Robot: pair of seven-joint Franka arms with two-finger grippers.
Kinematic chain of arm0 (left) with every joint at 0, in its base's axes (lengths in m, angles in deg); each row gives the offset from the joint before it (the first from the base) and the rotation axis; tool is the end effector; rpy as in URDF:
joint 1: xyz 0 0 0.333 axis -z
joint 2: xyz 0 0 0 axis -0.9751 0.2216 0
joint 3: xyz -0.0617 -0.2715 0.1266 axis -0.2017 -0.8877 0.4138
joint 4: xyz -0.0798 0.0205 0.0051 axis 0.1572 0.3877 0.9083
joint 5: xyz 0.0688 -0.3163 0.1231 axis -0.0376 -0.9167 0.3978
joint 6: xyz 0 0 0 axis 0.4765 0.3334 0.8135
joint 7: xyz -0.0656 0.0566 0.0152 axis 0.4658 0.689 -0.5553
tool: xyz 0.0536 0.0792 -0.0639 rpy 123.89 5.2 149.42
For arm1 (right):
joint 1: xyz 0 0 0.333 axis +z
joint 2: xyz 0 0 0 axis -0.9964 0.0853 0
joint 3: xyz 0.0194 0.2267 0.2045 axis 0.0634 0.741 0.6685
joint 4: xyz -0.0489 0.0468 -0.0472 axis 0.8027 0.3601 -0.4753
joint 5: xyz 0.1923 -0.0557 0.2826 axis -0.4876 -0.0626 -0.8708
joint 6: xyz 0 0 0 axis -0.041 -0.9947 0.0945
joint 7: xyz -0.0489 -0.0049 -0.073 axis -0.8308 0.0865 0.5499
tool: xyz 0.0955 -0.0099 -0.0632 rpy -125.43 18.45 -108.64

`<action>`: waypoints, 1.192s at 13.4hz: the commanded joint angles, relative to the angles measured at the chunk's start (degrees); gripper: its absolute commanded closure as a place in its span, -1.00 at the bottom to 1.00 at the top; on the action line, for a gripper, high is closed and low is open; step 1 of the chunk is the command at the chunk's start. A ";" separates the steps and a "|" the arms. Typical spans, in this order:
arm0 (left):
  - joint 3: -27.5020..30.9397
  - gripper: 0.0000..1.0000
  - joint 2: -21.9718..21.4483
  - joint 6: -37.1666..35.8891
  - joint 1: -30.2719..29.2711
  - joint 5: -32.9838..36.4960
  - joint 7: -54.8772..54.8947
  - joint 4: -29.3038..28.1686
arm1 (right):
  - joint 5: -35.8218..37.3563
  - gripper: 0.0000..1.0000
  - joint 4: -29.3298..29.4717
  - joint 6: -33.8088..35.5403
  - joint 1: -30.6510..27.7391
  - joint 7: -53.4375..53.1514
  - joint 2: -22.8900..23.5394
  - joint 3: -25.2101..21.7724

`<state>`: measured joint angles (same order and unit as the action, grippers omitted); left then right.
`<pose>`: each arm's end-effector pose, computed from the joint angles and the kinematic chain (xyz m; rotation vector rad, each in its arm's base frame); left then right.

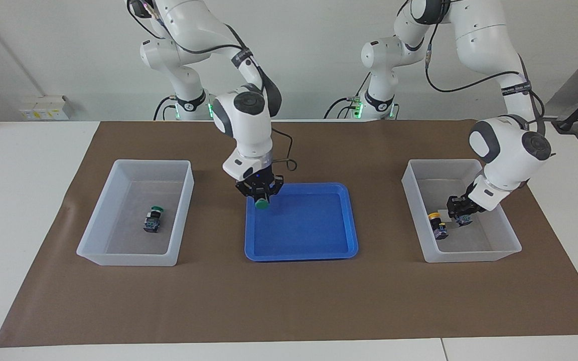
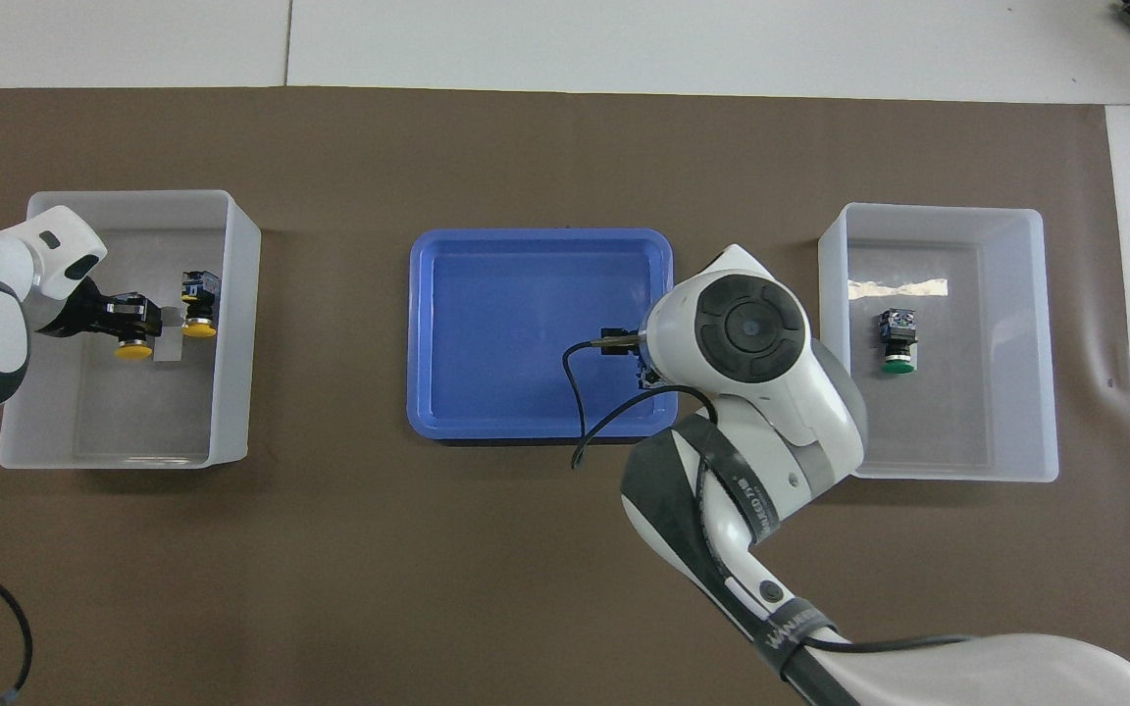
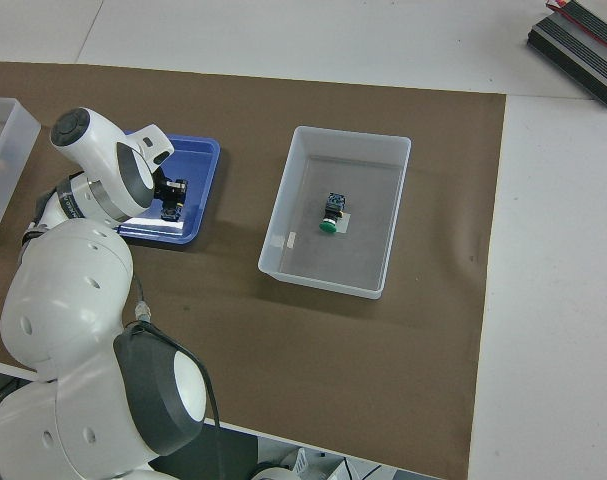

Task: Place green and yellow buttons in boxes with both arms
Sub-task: 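Lower the yellow button into the bin while the right gripper carries the green button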

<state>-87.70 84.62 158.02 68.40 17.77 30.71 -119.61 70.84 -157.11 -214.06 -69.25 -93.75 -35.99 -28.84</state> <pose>0.5733 0.0726 0.3314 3.1070 -0.1110 -0.0075 0.5220 0.2521 0.4166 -3.1085 0.0647 -0.2438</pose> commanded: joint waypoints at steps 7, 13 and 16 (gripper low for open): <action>-0.11 0.40 0.10 2.12 -0.25 1.31 0.73 -1.61 | -1.59 1.00 -7.54 -1.26 -28.31 34.93 -5.12 0.36; -0.11 -0.47 0.98 -1.57 0.01 2.81 0.73 2.60 | -1.59 1.00 -12.92 -15.71 -33.97 45.61 0.86 0.36; -0.11 -0.58 1.50 -4.90 0.36 3.60 0.73 5.59 | -1.59 0.42 -14.06 -15.98 -33.70 44.29 1.91 0.36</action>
<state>-87.85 85.23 156.39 68.48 19.68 31.06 -117.12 70.46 -169.69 -229.10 -102.66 -49.54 -33.80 -28.99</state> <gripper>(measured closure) 0.251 0.670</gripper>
